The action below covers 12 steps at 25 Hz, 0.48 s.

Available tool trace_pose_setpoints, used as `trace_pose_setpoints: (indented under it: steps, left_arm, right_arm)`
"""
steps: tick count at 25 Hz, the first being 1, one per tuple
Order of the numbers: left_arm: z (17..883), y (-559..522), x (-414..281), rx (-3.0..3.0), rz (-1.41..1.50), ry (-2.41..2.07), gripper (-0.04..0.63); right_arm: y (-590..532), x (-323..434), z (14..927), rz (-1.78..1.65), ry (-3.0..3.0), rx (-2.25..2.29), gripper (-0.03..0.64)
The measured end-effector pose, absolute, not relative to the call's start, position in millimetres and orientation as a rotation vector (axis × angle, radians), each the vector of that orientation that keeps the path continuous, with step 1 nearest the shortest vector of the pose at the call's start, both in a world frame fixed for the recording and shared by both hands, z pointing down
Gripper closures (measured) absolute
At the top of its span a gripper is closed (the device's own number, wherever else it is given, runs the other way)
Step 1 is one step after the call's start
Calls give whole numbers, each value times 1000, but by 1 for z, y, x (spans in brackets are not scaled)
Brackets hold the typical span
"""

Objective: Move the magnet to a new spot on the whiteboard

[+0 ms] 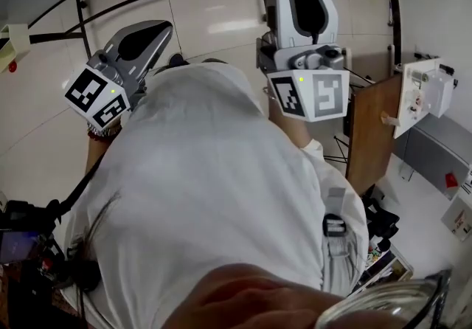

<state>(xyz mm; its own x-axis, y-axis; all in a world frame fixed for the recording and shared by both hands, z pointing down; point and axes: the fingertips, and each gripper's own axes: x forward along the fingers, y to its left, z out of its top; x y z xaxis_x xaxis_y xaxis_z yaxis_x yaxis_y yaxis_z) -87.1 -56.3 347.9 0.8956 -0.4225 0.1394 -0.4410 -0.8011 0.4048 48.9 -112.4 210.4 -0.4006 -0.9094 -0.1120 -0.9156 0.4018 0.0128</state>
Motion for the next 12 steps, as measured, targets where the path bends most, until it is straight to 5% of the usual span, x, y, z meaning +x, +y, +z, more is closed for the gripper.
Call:
trace_pose_setpoints:
  steps: [12]
  left_arm:
    - [347,-50,-74,2615,88,-580,598]
  right_arm:
    - [-91,68,206,144,2517,-1756,497]
